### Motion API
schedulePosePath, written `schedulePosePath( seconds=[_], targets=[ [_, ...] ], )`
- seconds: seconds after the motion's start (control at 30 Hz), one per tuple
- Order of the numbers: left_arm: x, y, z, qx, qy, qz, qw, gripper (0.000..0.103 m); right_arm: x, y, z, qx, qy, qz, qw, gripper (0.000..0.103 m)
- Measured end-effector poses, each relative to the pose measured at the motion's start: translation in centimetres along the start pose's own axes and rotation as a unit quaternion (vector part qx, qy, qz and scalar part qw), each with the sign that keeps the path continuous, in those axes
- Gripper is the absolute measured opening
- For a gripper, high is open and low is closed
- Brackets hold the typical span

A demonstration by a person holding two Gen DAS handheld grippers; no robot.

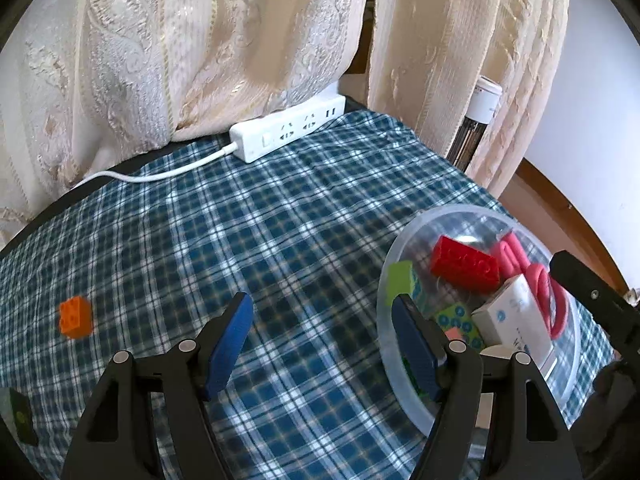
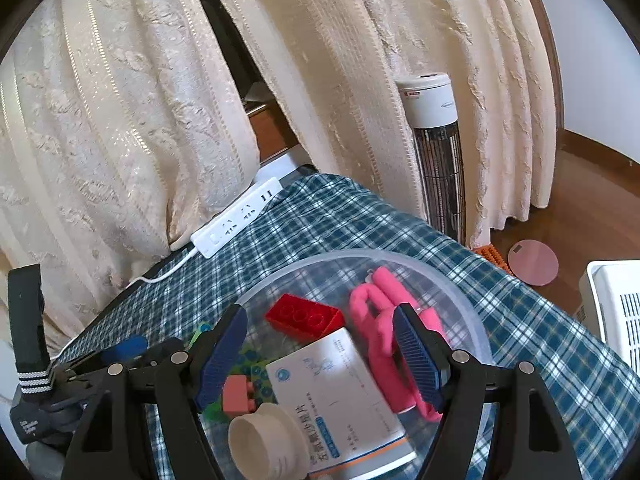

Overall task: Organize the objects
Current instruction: 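Drop the red brick into the bowl with the right tool while the left tool releases the dotted block, then withdraw both tools from the bowl toward the orange brick and green box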

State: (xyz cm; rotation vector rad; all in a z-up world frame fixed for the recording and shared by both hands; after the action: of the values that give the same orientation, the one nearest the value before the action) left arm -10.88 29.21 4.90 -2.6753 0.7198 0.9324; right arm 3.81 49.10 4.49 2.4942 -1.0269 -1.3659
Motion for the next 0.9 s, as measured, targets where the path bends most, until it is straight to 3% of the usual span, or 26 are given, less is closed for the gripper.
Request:
schedulePosePath(
  seconds=[0.47, 0.9],
  targets=[
    [2.2, 3.2, -1.9, -0.027, 0.001, -0.026, 0.9993, 0.073, 1.7, 4.2, -0.5, -0.026, 0.01, -0.035, 0.999, 0.08],
    [5.4, 8.9, -4.4, -0.075, 0.004, -0.063, 0.9952, 0.073, 4.2, 9.9, 0.0, -0.048, 0.032, -0.078, 0.995, 0.082]
  ],
)
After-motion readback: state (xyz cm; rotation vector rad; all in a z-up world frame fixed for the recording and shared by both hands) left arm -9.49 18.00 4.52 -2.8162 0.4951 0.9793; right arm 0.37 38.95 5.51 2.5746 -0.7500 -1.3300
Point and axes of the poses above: each gripper's, at about its wrist camera, not at the fingertips, and z roughly the way its jaws point, y to its left, x to its underside, the point moved 1 cm from there along z, roughly the way its jaws point, and after that the axes turned 3 degrees about z, right-handed, at the moved point
